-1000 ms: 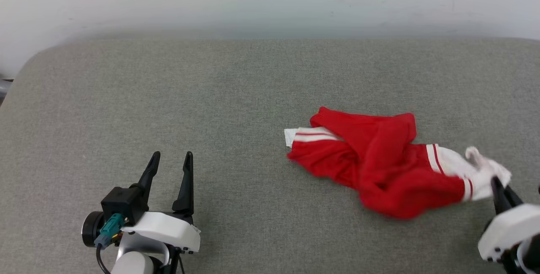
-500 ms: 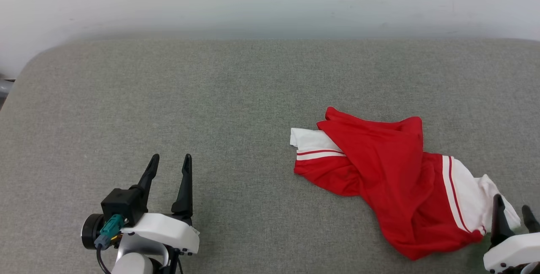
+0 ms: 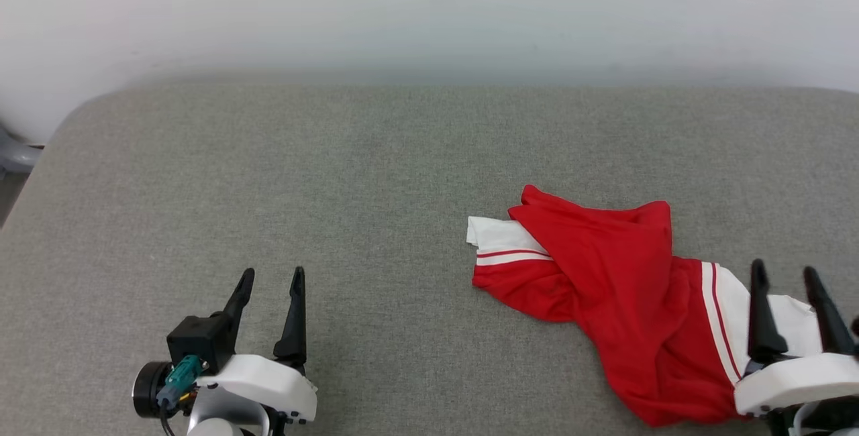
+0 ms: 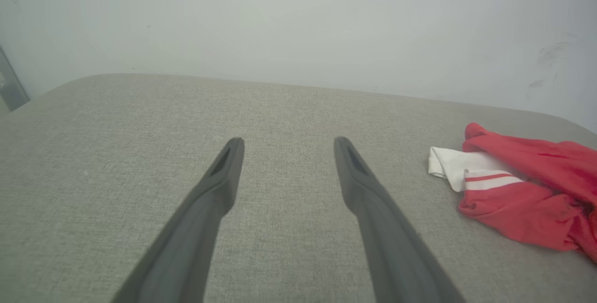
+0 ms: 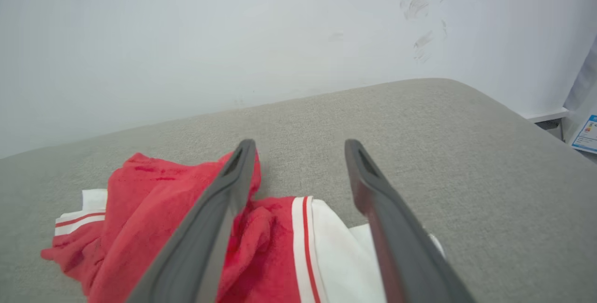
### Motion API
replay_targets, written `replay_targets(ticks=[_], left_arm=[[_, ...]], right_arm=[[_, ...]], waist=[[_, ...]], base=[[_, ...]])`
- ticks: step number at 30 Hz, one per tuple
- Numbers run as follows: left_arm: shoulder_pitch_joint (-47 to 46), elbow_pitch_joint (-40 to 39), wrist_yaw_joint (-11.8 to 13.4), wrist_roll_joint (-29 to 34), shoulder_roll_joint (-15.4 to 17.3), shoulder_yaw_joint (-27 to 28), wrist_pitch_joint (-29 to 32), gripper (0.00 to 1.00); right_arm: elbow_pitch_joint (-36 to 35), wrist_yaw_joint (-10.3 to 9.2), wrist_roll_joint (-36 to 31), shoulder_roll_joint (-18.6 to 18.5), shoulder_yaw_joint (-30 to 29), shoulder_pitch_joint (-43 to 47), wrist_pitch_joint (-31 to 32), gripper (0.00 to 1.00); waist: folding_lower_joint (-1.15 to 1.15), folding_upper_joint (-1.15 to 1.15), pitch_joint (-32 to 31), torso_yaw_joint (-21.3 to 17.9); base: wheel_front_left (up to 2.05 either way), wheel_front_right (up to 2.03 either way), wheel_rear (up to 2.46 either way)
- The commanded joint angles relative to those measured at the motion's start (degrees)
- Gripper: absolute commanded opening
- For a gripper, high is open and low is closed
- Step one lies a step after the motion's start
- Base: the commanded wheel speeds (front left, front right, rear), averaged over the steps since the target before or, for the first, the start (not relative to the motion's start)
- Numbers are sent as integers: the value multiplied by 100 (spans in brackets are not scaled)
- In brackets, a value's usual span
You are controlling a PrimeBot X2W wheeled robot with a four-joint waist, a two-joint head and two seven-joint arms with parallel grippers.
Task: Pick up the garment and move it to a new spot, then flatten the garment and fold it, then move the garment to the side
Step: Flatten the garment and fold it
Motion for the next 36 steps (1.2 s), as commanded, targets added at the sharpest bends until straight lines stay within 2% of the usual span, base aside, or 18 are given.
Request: replay_targets(ticks=[1, 13, 23, 28, 36], left_arm=[[47, 28, 39, 2, 11, -2, 9, 100], [199, 82, 135, -49, 139, 4, 208, 100], [243, 9, 179, -77, 165, -68, 316, 100], [103, -69, 85, -79, 189, -212, 437, 100], [-572, -187, -260, -2, 213, -721, 930, 100]], right_arm=[[-145, -4, -84, 8, 115, 117, 37, 100], [-1681, -4, -346, 6, 1119, 961, 637, 100], [-2192, -4, -327, 7, 1421, 1294, 1012, 100], [-2218, -4, -283, 8, 1379, 1254, 1032, 100], [-2240, -4, -232, 8, 1309, 1077, 1005, 100]], waist=[[0, 0, -51, 2], [0, 0, -292, -76], [0, 0, -356, -138], [0, 0, -270, -129], [0, 0, 64, -149]], base=[[0, 0, 0], [0, 0, 0], [0, 0, 0], [0, 0, 0], [0, 0, 0]])
